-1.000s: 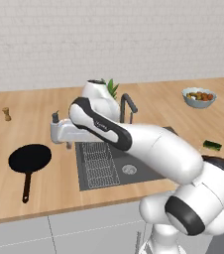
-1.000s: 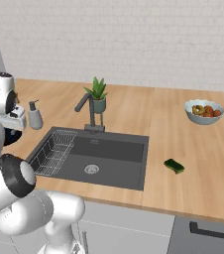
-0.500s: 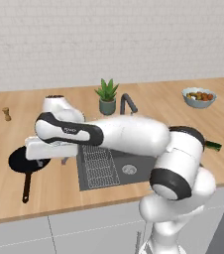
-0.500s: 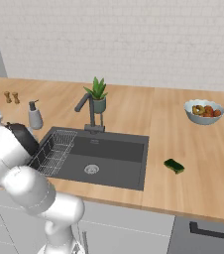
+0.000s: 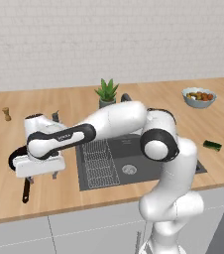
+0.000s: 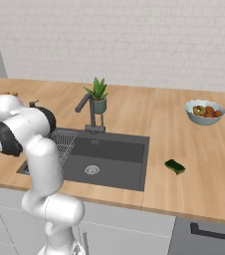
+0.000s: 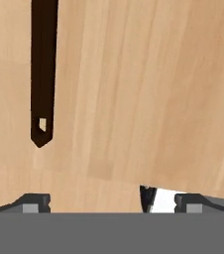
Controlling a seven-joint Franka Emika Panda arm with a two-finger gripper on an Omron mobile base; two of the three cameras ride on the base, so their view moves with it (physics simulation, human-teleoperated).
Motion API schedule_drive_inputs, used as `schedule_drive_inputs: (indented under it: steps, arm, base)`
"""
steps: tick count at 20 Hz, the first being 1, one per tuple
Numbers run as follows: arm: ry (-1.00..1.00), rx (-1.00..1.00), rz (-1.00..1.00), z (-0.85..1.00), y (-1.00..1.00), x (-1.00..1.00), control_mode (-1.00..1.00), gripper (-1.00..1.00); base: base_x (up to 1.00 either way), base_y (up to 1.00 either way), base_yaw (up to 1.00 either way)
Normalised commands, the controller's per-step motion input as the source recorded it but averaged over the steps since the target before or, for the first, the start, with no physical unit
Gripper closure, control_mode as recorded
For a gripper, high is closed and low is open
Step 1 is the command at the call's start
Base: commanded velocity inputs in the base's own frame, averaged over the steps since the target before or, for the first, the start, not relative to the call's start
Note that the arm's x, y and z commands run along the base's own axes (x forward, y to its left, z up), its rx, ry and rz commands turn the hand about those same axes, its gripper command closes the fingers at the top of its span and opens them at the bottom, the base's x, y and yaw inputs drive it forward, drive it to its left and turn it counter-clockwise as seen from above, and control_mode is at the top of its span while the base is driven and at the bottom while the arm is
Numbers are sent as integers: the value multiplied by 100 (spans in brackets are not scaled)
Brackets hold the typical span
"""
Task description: Pick the pan and sponge and place them into the sink. Then turn on the water.
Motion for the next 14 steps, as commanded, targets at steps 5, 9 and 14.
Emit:
schedule_drive_inputs:
  steps: [5, 9, 14]
  arm:
    - [0, -9, 0, -35, 15, 24, -100, -100]
    - [0, 0, 0, -4, 21, 33, -100, -100]
    - [0, 0, 0, -34, 17, 27, -100, -100]
  base:
    - [0, 0, 0]
    - [0, 0, 0]
    - [0, 0, 0]
